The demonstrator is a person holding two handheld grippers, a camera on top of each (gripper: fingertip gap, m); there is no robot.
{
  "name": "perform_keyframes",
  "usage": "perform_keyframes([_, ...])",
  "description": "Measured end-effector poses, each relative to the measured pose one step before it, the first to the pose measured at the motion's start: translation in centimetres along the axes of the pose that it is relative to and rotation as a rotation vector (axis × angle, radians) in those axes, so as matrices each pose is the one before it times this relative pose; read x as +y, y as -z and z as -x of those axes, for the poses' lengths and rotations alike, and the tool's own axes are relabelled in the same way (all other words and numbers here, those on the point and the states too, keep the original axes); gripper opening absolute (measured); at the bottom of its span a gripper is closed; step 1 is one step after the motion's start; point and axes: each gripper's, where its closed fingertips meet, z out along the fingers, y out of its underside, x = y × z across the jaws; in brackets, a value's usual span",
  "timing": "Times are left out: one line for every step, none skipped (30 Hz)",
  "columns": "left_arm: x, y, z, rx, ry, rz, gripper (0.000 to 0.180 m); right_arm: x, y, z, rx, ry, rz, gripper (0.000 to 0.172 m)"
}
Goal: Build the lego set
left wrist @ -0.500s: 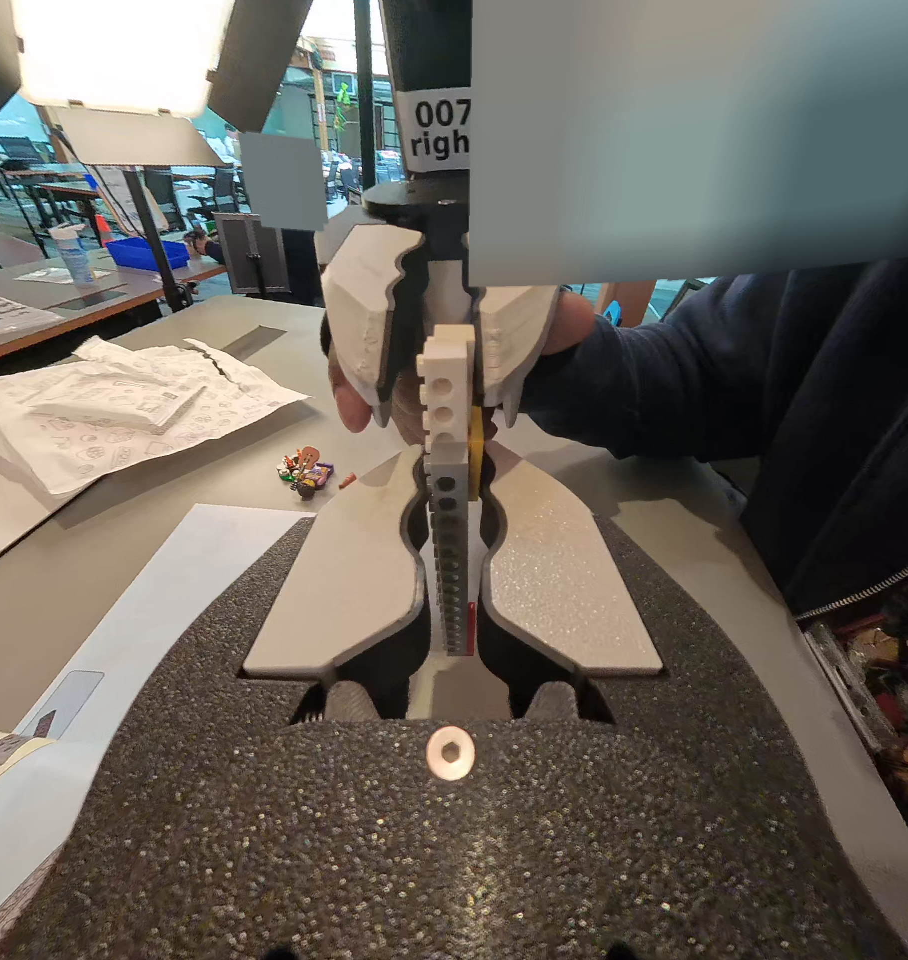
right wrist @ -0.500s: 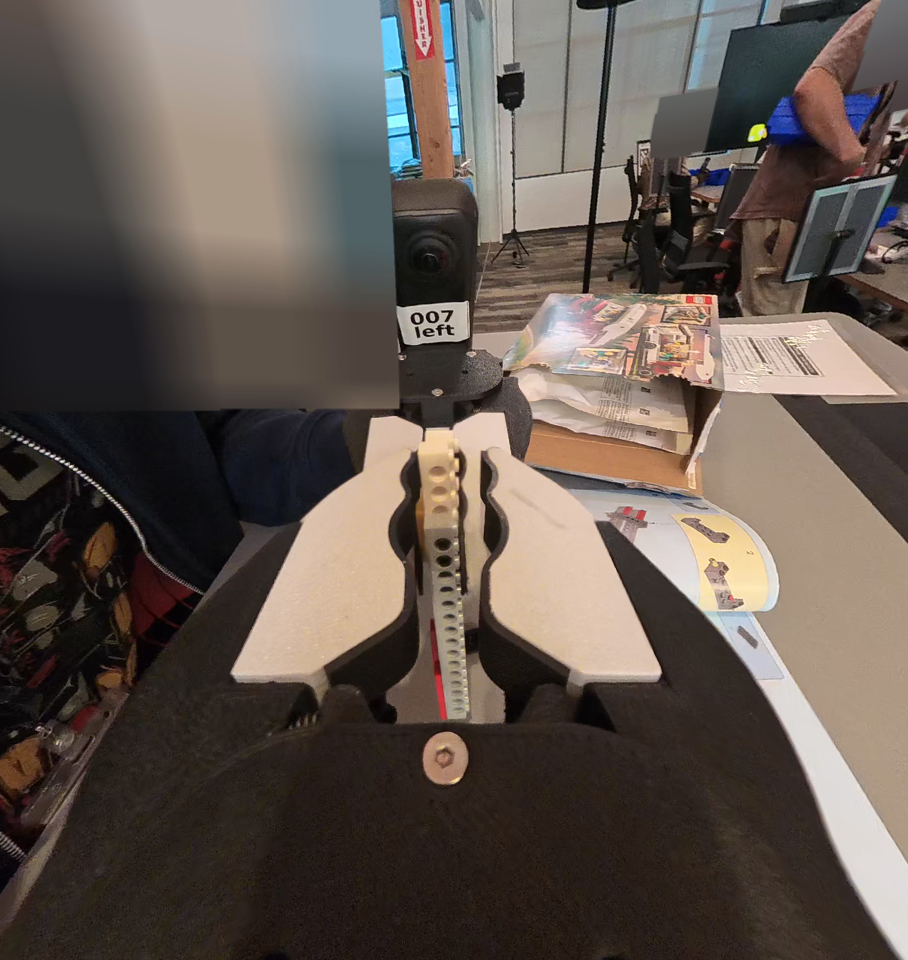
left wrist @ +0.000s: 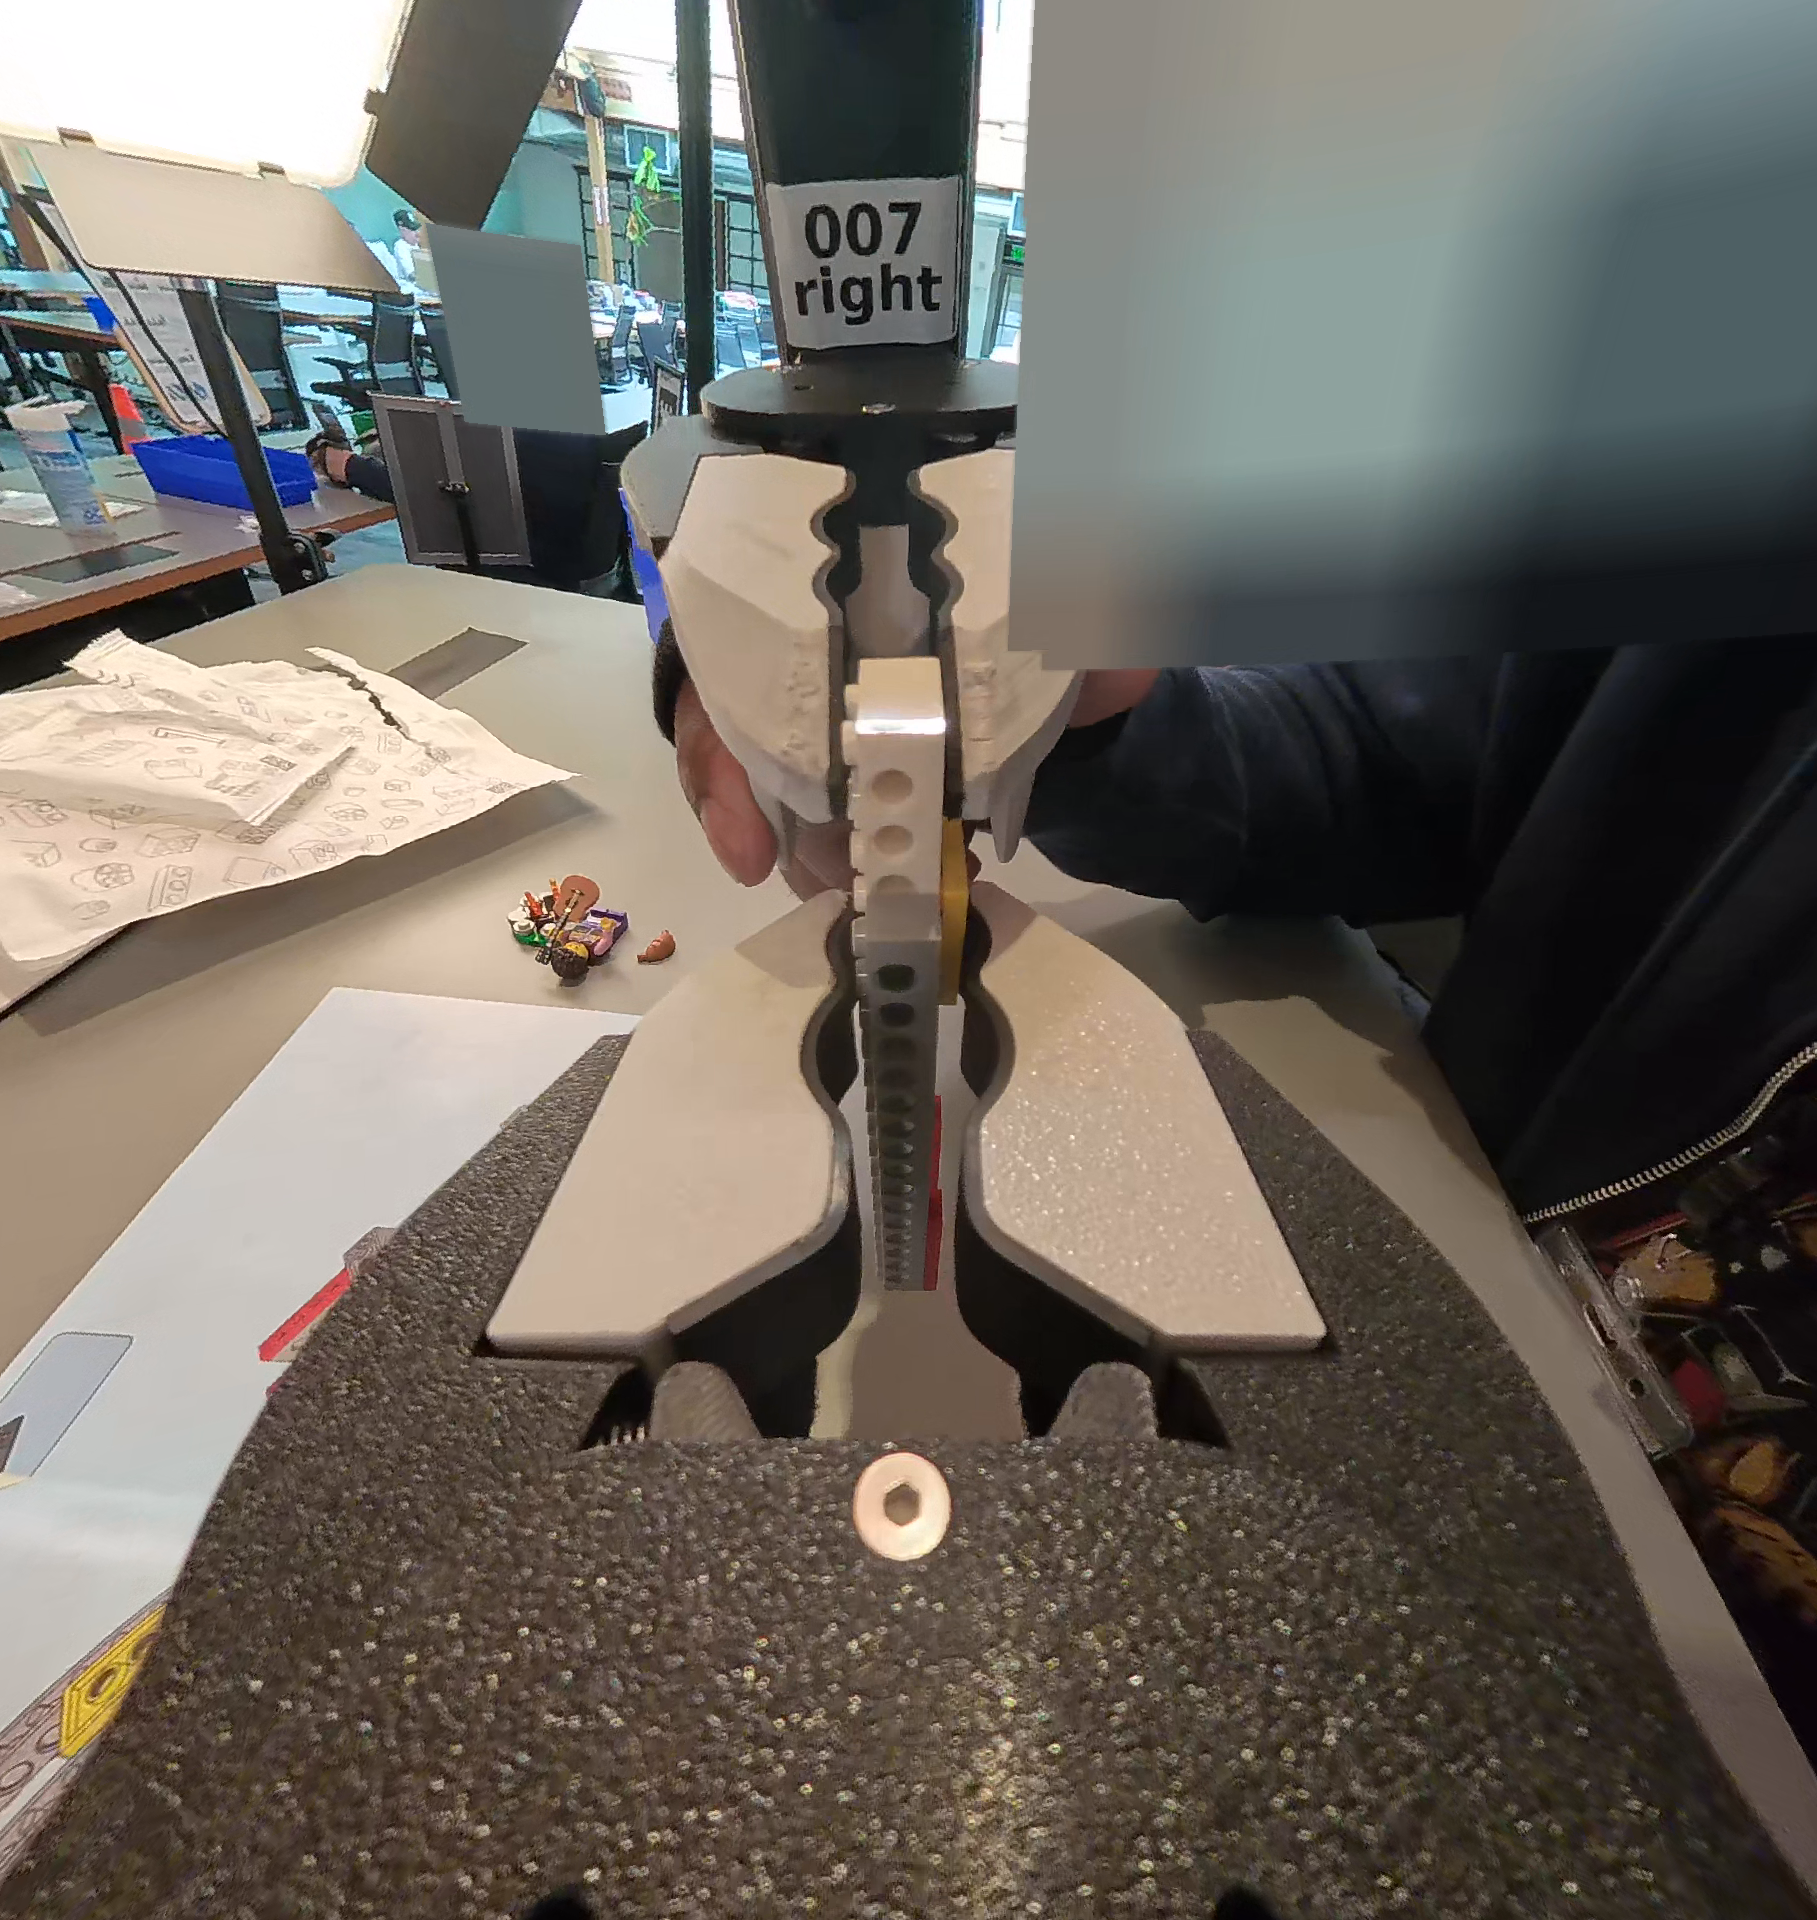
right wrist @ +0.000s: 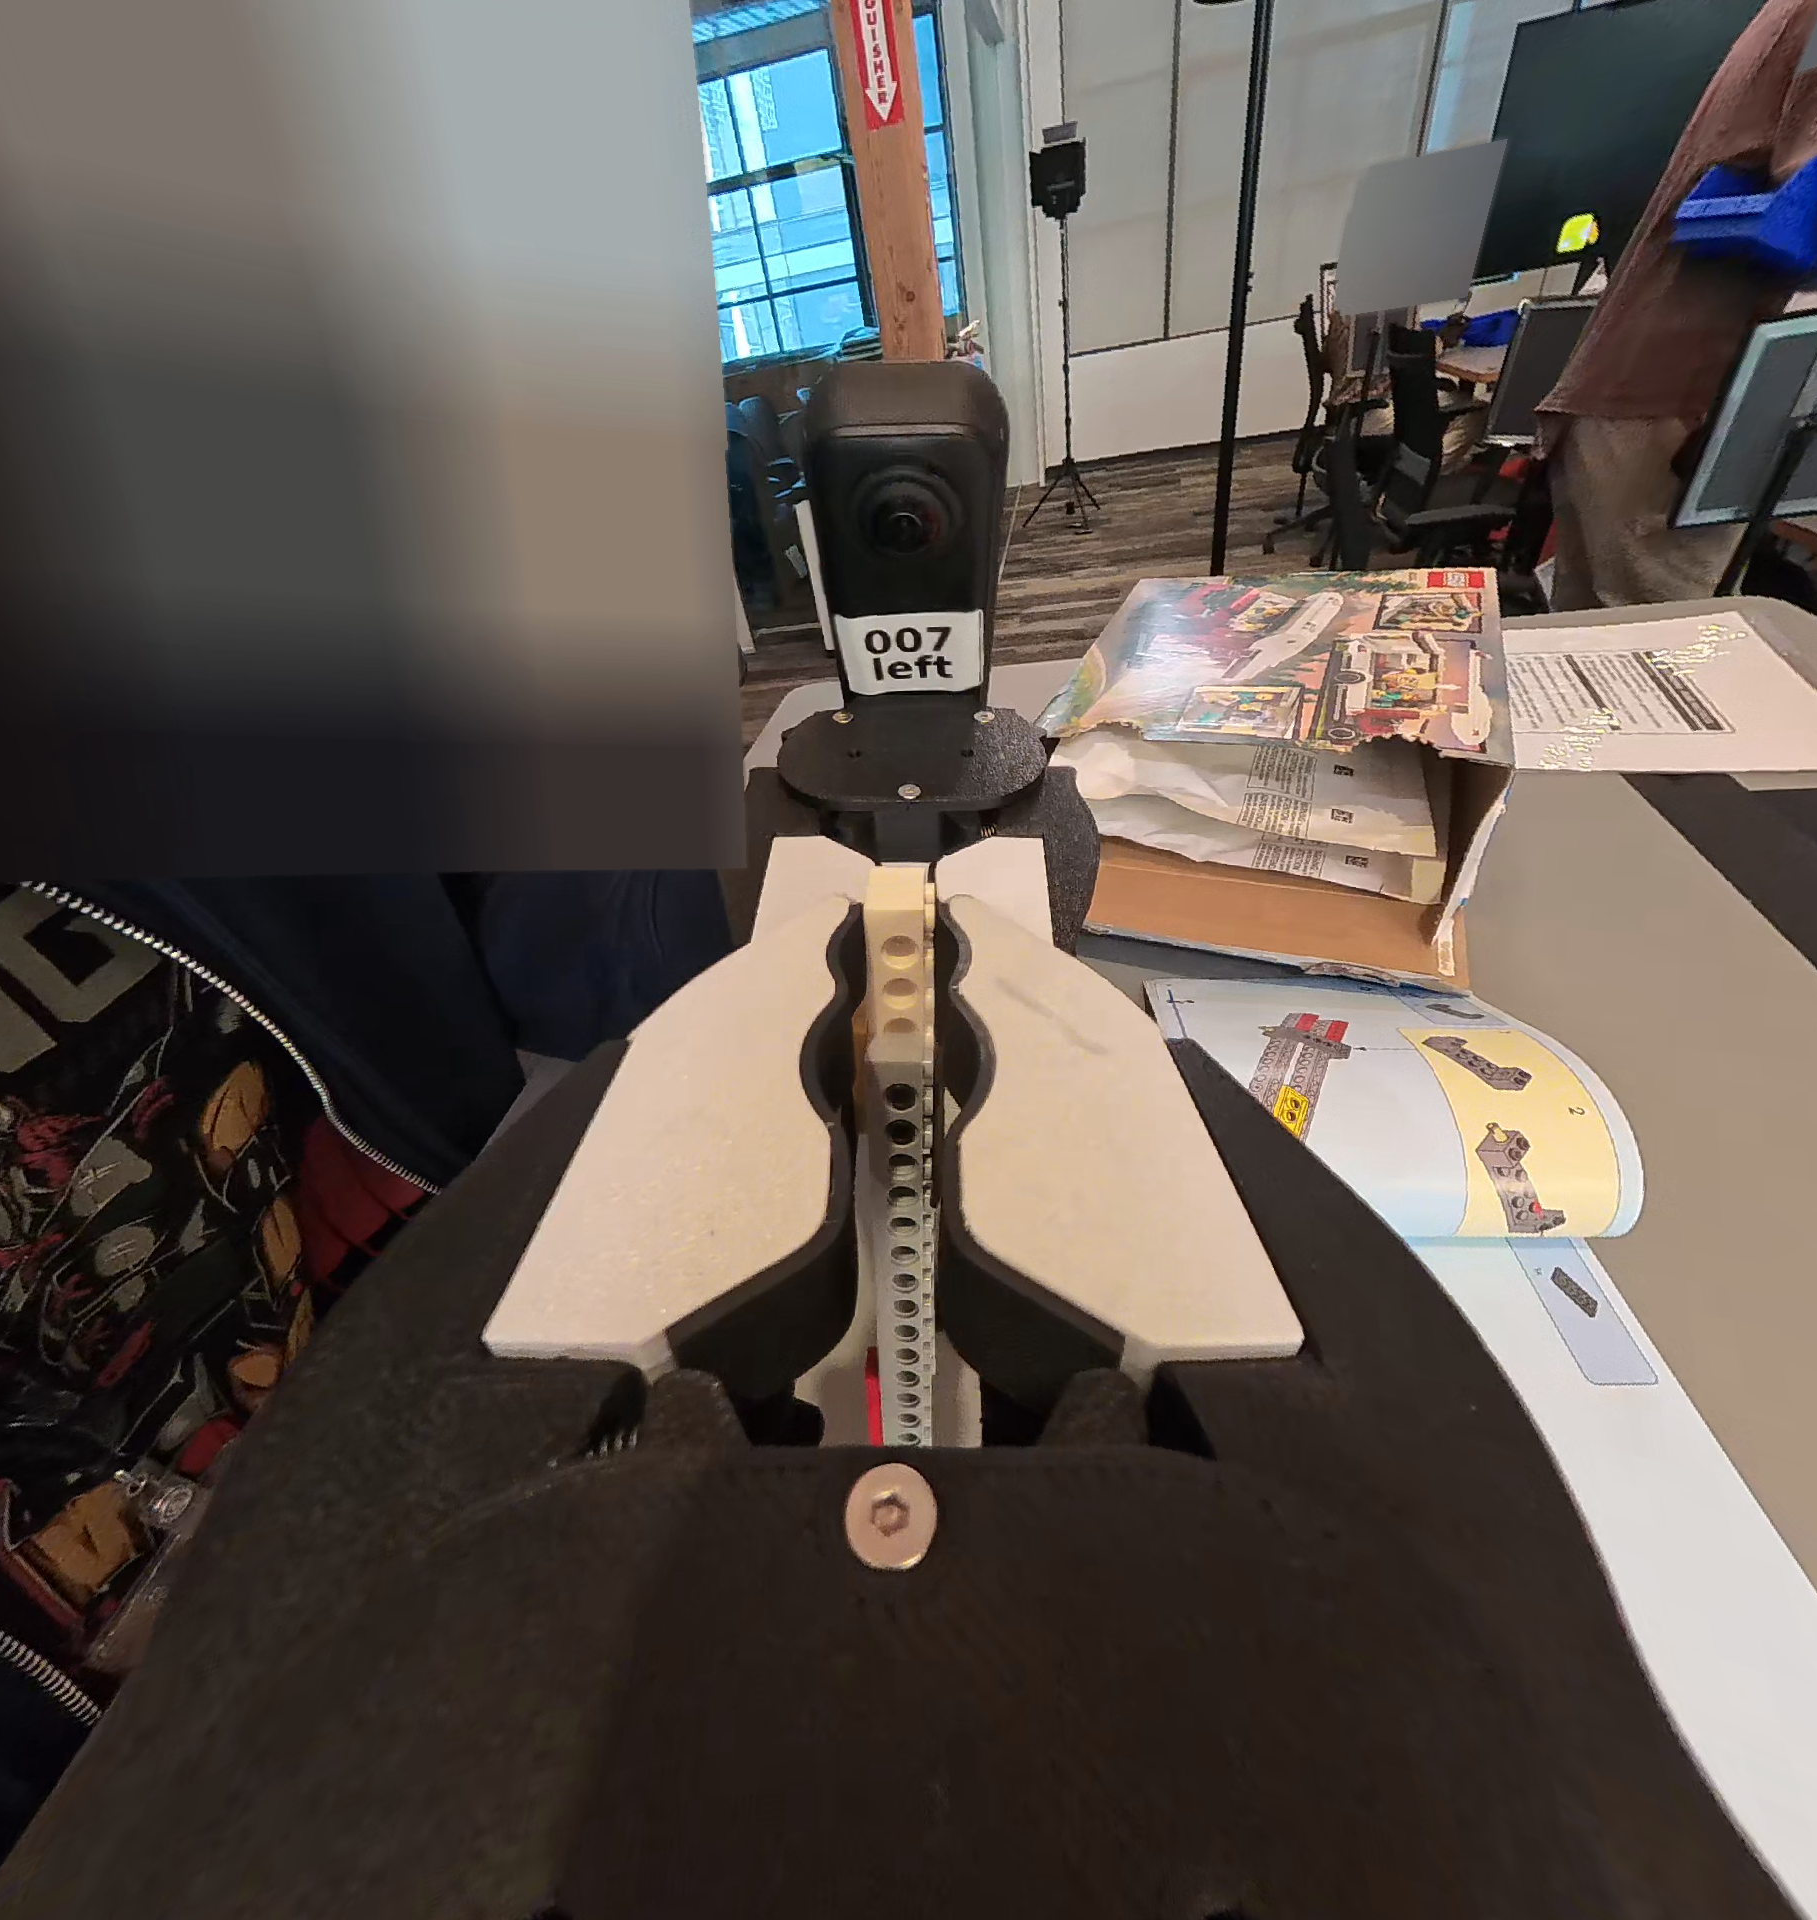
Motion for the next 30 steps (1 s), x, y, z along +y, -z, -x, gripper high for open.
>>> perform_keyframes([0.033,0.021,0.017,-0.0006,0.0025,-0.0013,0.016,0.031,-0.012,-0.029,0.0008,-0.0006,0.0004,0.012])
perform_keyframes([0.048,0.010,0.054,-0.0029,-0.0008,0.0023,0.016,0.024,-0.022,-0.036,0.0013,-0.0009,-0.0008,0.012])
perform_keyframes([0.016,0.009,0.045,-0.0020,0.0003,-0.0002,0.016,-0.007,0.000,-0.059,0.0028,-0.0023,-0.0026,0.012])
perform_keyframes([-0.008,0.019,0.045,0.0011,0.0071,-0.0029,0.016,-0.013,0.000,-0.125,0.0073,-0.0047,-0.0019,0.012])
perform_keyframes([0.006,0.019,0.103,-0.0009,0.0102,-0.0035,0.016,0.004,0.028,-0.235,0.0149,-0.0054,0.0003,0.012])
perform_keyframes([-0.004,0.052,0.092,0.0007,0.0074,-0.0045,0.016,0.035,0.098,-0.414,0.0268,-0.0038,0.0058,0.016])
perform_keyframes([-0.021,0.067,0.065,0.0008,0.0038,-0.0066,0.016,0.097,0.229,-0.558,0.0327,-0.0041,0.0139,0.025])
perform_keyframes([0.009,0.083,0.210,-0.0078,0.0066,-0.0035,0.016,0.140,0.374,-0.518,0.0244,-0.0102,0.0197,0.032])
perform_keyframes([-0.004,0.111,0.300,-0.0134,0.0073,-0.0043,0.016,0.181,0.459,-0.353,0.0099,-0.0155,0.0192,0.034])
perform_keyframes([-0.157,0.162,0.287,-0.0109,0.0094,-0.0138,0.016,0.280,0.466,-0.215,-0.0015,-0.0162,0.0180,0.035])
perform_keyframes([-0.299,0.233,0.285,-0.0070,0.0148,-0.0229,0.016,0.438,0.349,-0.230,-0.0016,-0.0161,0.0205,0.035])
perform_keyframes([-0.386,0.295,0.198,0.0009,0.0202,-0.0279,0.016,0.573,0.164,-0.251,-0.0018,-0.0160,0.0219,0.035])
perform_keyframes([-0.437,0.337,0.214,0.0017,0.0219,-0.0304,0.016,0.712,-0.063,-0.104,-0.0121,-0.0191,0.0252,0.035])
perform_keyframes([-0.417,0.339,0.244,0.0003,0.0212,-0.0300,0.016,0.771,-0.304,0.025,-0.0204,-0.0214,0.0281,0.035])
perform_keyframes([-0.397,0.320,0.180,0.0041,0.0205,-0.0278,0.016,0.738,-0.474,0.081,-0.0212,-0.0172,0.0271,0.035])
perform_keyframes([-0.314,0.251,0.129,0.0065,0.0213,-0.0230,0.016,0.656,-0.566,0.091,-0.0179,-0.0098,0.0243,0.035])
perform_keyframes([-0.214,0.162,0.125,0.0047,0.0193,-0.0160,0.016,0.509,-0.574,0.053,-0.0121,-0.0046,0.0185,0.035])
perform_keyframes([-0.069,0.086,0.134,0.0014,0.0138,-0.0073,0.016,0.318,-0.489,0.075,-0.0110,-0.0029,0.0102,0.034])
perform_keyframes([0.055,0.020,0.101,-0.0008,0.0070,0.0000,0.016,0.140,-0.357,0.144,-0.0137,-0.0029,0.0014,0.031])
perform_keyframes([0.096,-0.019,0.072,-0.0011,0.0029,0.0026,0.016,-0.037,-0.219,0.085,-0.0084,-0.0038,-0.0068,0.026])
perform_keyframes([0.070,-0.046,-0.034,0.0045,0.0030,0.0020,0.016,-0.093,-0.102,-0.075,0.0024,-0.0044,-0.0102,0.021])
perform_keyframes([-0.007,-0.036,-0.072,0.0069,0.0040,-0.0027,0.016,-0.077,-0.022,-0.165,0.0059,-0.0047,-0.0096,0.015])
perform_keyframes([-0.060,-0.019,-0.037,0.0035,0.0041,-0.0050,0.016,-0.069,0.031,-0.113,-0.0002,-0.0067,-0.0090,0.012])
perform_keyframes([-0.042,0.033,0.089,-0.0039,0.0036,-0.0049,0.016,-0.094,0.044,-0.060,-0.0033,-0.0078,-0.0106,0.012])
perform_keyframes([-0.095,0.068,0.142,-0.0051,0.0069,-0.0081,0.016,-0.156,0.050,-0.084,-0.0018,-0.0070,-0.0153,0.012])
perform_keyframes([-0.158,0.097,0.146,-0.0038,0.0094,-0.0134,0.016,-0.218,0.038,-0.074,-0.0029,-0.0081,-0.0199,0.012])
perform_keyframes([-0.199,0.112,0.144,-0.0042,0.0107,-0.0166,0.016,-0.245,0.040,-0.057,-0.0054,-0.0116,-0.0223,0.012])
perform_keyframes([-0.182,0.095,0.167,-0.0053,0.0106,-0.0150,0.016,-0.236,0.057,-0.079,-0.0064,-0.0145,-0.0230,0.012])
perform_keyframes([-0.144,0.087,0.203,-0.0085,0.0096,-0.0126,0.016,-0.202,0.074,-0.112,-0.0061,-0.0158,-0.0229,0.012])
perform_keyframes([-0.142,0.087,0.120,-0.0024,0.0078,-0.0119,0.018,-0.171,0.081,-0.117,-0.0072,-0.0167,-0.0213,0.012])
